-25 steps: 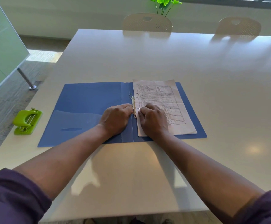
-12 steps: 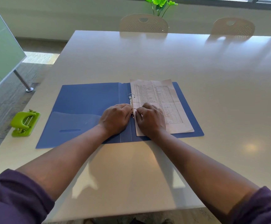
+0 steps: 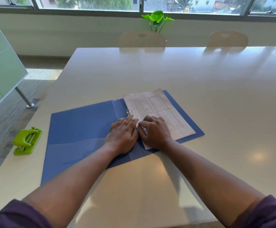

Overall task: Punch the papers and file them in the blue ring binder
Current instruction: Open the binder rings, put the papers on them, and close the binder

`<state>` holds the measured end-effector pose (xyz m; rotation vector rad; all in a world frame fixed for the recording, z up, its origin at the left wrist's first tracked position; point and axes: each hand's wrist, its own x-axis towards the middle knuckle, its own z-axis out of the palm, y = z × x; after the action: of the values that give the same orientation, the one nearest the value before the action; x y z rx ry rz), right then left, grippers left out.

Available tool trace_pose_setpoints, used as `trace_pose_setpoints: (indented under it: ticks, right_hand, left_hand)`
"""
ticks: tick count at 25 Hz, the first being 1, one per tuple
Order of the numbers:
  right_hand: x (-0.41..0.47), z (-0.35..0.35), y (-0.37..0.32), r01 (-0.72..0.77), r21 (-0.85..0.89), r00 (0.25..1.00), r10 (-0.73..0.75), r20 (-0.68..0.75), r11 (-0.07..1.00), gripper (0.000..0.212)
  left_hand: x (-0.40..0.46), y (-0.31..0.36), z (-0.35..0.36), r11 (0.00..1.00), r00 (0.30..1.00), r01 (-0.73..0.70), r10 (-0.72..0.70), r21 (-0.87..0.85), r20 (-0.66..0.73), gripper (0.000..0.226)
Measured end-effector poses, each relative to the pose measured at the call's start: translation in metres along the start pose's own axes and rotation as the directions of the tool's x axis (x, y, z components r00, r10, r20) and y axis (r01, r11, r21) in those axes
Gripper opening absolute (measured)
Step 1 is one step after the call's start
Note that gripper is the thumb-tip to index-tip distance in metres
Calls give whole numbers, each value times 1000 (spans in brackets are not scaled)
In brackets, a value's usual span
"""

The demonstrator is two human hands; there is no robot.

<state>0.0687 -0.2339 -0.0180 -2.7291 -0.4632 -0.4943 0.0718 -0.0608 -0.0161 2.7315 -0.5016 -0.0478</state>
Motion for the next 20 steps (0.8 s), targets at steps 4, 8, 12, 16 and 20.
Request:
trace_pose_setpoints:
  ticks: [4, 8, 12, 16, 20]
  right_hand:
    - [-4, -9, 11, -26, -40, 991, 20, -131, 999, 25]
    - [-20, -31, 34, -424, 57, 899, 428, -98, 904, 37]
    - [-39, -50, 65, -677, -58, 735, 678, 9, 734, 54]
    - [-43, -61, 83, -766, -25, 638, 765, 91, 642, 55]
    - [-41, -68, 88, -780, 214, 615, 783, 90, 588, 41]
  left_hand:
    - [0, 2, 3, 999, 1000, 14, -14, 38, -20, 61]
    - [1, 2, 2, 999, 1000, 25, -25, 39, 4, 72]
    - [0, 3, 1, 999, 1000, 28, -28, 27, 1, 68]
    - [-1, 2, 0, 999, 999, 33, -33, 18, -5, 63]
    - [-1, 3, 0, 999, 1000, 26, -26, 20, -9, 61]
